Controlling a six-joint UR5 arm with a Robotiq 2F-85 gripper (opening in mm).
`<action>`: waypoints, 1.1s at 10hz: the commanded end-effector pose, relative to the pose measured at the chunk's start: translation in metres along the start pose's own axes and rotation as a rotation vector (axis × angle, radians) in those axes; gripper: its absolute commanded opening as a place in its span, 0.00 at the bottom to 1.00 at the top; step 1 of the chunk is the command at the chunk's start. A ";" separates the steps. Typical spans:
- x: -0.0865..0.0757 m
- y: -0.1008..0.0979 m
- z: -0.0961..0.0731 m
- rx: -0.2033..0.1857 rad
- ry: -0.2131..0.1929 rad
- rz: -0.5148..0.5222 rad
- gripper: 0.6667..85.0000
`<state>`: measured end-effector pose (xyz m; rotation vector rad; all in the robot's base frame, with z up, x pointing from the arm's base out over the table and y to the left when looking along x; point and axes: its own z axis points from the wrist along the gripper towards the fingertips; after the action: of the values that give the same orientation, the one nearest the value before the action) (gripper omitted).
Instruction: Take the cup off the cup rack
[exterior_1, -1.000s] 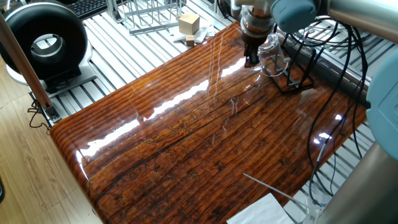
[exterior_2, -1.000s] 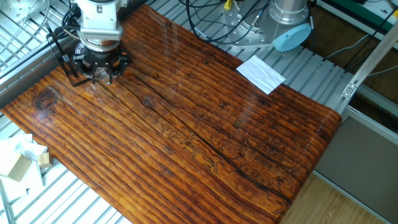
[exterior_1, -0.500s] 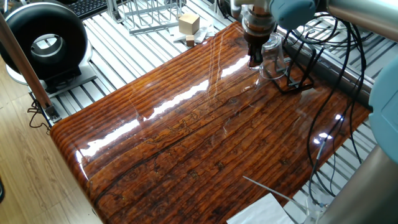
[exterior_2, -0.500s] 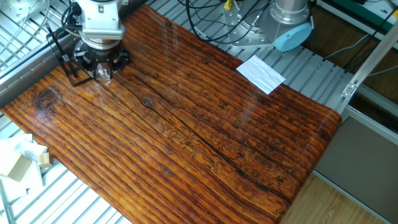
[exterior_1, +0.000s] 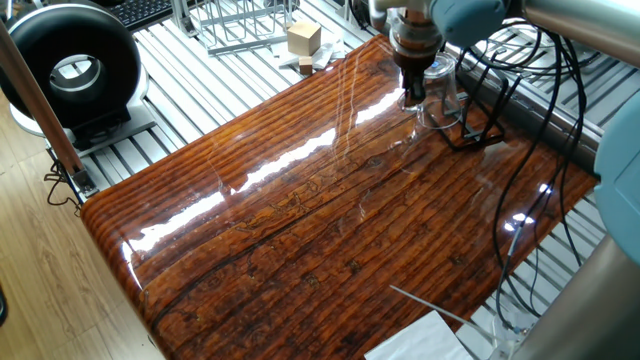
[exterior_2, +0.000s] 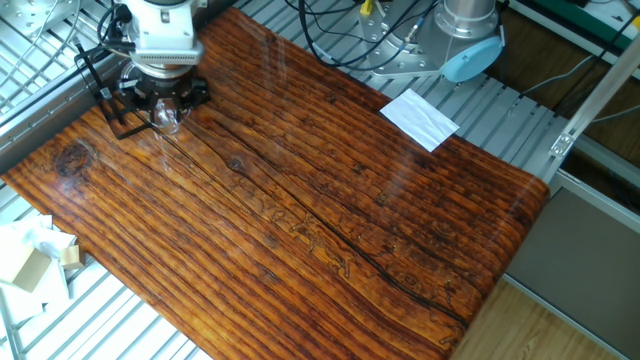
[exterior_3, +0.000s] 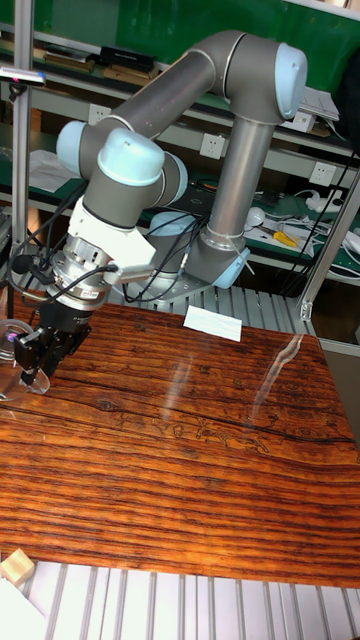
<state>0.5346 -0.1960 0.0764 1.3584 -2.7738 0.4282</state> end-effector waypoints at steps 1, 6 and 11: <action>0.000 -0.001 0.001 -0.001 -0.001 0.001 0.45; -0.001 0.002 0.001 -0.006 -0.005 0.015 0.36; 0.004 -0.002 -0.002 0.015 0.029 0.035 0.01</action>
<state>0.5331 -0.1993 0.0773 1.3208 -2.7696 0.4585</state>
